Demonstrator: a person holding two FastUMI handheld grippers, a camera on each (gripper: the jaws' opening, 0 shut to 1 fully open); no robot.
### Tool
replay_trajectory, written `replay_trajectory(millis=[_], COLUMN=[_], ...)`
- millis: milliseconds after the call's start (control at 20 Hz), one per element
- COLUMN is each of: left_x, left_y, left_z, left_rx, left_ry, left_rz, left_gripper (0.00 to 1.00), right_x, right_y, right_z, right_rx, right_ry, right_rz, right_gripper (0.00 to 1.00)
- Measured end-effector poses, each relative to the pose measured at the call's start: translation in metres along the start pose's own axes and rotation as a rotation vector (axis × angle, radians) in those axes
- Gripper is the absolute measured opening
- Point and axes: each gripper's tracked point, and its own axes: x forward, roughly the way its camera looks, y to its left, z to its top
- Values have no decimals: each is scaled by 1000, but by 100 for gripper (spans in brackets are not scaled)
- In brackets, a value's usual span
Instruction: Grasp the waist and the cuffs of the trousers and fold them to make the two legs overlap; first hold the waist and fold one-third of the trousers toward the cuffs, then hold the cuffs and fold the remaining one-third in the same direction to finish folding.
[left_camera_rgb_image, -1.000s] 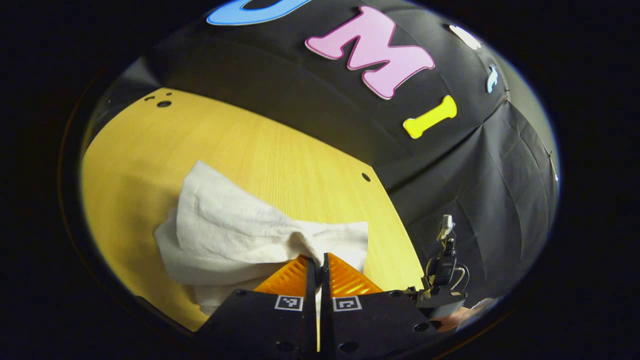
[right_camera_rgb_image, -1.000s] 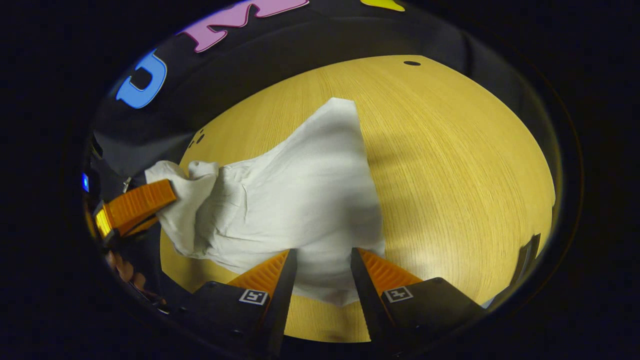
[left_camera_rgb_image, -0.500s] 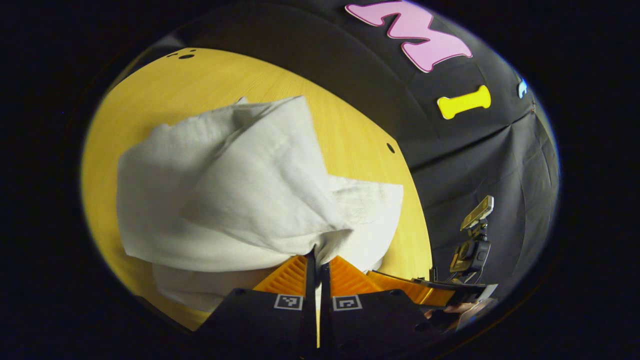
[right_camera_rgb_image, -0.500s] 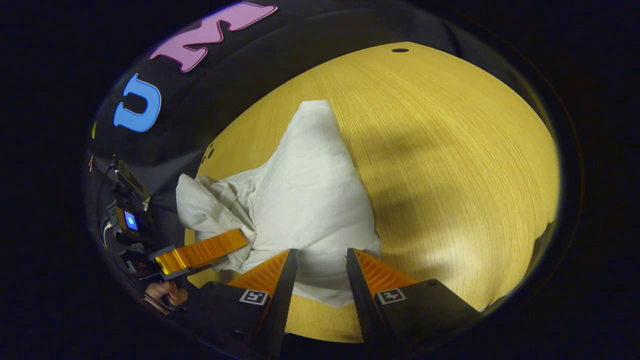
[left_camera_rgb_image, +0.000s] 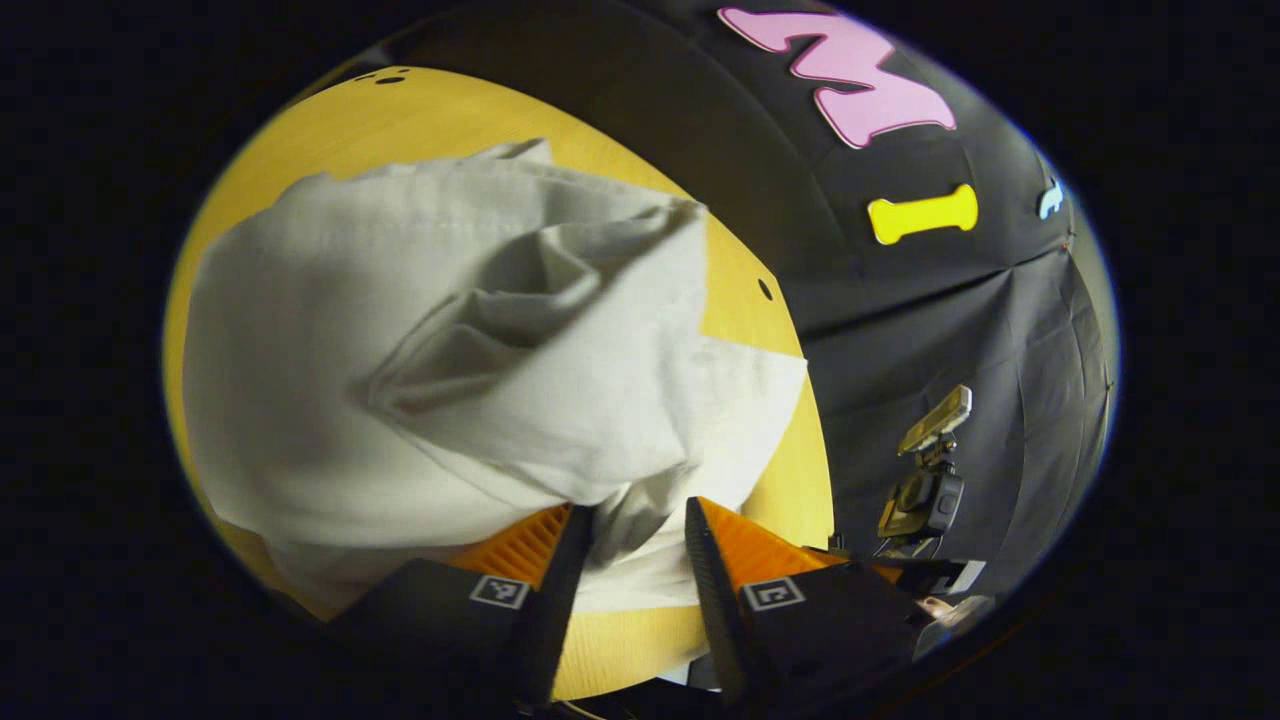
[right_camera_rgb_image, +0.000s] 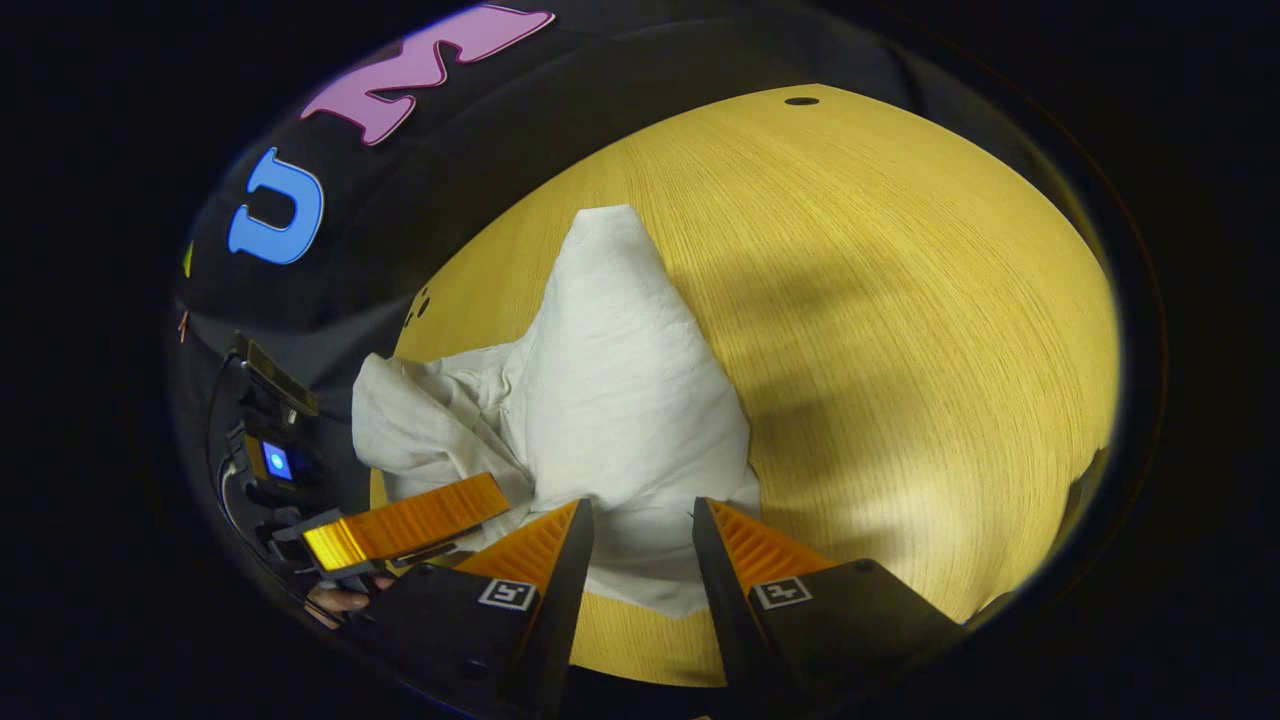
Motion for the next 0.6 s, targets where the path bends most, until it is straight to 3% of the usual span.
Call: replay_trajectory(millis=[50,200,450,600], left_x=[-4,-17,-42,-55], left_y=[-2,-5,-9,-16], left_z=[-4,-13,-27,-30], left_rx=[21,4,-167,-170], left_ry=[10,47,98,101], left_rz=[-2,-27,-90,-123], left_gripper=[75,76,76,80], right_x=[0,7,13,7], right_y=[-1,-6,-19,-22], right_z=[2,14,40,43], right_rx=[2,7,4,-10], right_ry=[-3,-17,-45,-52], right_rz=[-5,-27,-75,-99], right_gripper=[67,65,65,65])
